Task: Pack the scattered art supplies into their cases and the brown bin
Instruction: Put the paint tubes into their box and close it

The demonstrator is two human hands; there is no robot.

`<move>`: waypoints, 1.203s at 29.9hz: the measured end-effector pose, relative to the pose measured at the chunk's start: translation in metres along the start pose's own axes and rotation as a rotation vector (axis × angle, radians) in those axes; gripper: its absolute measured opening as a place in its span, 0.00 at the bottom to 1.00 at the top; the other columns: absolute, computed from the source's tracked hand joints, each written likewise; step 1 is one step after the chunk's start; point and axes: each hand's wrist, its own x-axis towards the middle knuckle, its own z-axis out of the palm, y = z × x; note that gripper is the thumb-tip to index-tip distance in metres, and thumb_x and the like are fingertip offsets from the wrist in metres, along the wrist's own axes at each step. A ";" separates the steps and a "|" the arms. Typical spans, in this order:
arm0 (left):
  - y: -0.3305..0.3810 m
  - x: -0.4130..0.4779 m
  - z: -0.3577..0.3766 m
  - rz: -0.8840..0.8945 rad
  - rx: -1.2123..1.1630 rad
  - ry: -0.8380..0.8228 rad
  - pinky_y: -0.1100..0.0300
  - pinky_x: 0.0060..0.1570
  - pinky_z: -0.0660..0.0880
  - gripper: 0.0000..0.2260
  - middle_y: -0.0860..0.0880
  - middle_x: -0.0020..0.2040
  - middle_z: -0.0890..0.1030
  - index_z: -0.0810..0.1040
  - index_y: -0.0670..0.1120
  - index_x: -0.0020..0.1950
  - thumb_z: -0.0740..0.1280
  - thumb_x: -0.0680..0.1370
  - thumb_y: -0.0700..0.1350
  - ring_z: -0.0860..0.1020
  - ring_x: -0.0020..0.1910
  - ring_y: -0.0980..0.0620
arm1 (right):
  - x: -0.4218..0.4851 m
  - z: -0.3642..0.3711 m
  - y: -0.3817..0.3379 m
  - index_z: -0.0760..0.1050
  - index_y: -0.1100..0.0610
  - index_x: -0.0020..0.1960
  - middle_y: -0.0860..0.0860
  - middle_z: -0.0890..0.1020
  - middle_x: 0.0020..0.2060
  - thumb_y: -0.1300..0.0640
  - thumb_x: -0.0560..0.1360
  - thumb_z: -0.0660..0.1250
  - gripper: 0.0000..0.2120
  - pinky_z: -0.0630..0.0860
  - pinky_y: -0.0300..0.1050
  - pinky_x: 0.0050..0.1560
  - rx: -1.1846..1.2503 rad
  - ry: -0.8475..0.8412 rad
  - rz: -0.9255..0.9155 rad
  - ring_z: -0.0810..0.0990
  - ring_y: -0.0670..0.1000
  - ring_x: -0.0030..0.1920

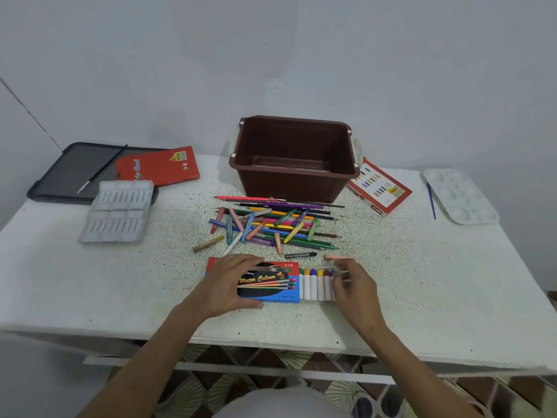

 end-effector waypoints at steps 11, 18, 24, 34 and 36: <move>0.001 -0.003 0.000 -0.006 0.005 0.000 0.56 0.67 0.62 0.46 0.56 0.71 0.67 0.61 0.58 0.76 0.61 0.62 0.78 0.63 0.68 0.58 | -0.007 0.028 -0.027 0.74 0.53 0.56 0.47 0.82 0.48 0.59 0.81 0.61 0.06 0.81 0.50 0.41 0.086 -0.145 -0.035 0.80 0.41 0.48; 0.003 -0.003 0.000 -0.012 0.011 -0.003 0.57 0.67 0.62 0.47 0.56 0.72 0.67 0.60 0.58 0.76 0.58 0.61 0.79 0.63 0.68 0.57 | 0.001 0.017 -0.031 0.75 0.55 0.52 0.51 0.80 0.31 0.66 0.78 0.63 0.08 0.74 0.51 0.31 0.063 -0.093 0.056 0.79 0.50 0.31; 0.005 -0.004 0.000 -0.004 0.007 0.001 0.58 0.68 0.60 0.43 0.56 0.72 0.66 0.60 0.57 0.76 0.71 0.66 0.68 0.62 0.68 0.57 | -0.006 0.027 -0.043 0.73 0.50 0.52 0.48 0.83 0.38 0.61 0.80 0.61 0.06 0.80 0.54 0.35 0.129 -0.162 0.019 0.83 0.46 0.38; 0.005 -0.006 -0.002 -0.024 -0.060 0.003 0.56 0.68 0.64 0.46 0.56 0.71 0.67 0.61 0.59 0.75 0.63 0.62 0.77 0.63 0.68 0.59 | -0.006 0.020 -0.049 0.75 0.57 0.52 0.55 0.84 0.44 0.70 0.80 0.59 0.12 0.82 0.44 0.39 0.454 -0.256 0.167 0.85 0.48 0.42; 0.005 -0.006 -0.002 -0.041 -0.103 0.019 0.55 0.68 0.65 0.45 0.56 0.71 0.68 0.62 0.59 0.75 0.67 0.61 0.75 0.64 0.67 0.60 | -0.004 0.018 -0.045 0.76 0.54 0.52 0.54 0.82 0.46 0.70 0.79 0.59 0.13 0.81 0.43 0.40 0.415 -0.278 0.165 0.83 0.47 0.44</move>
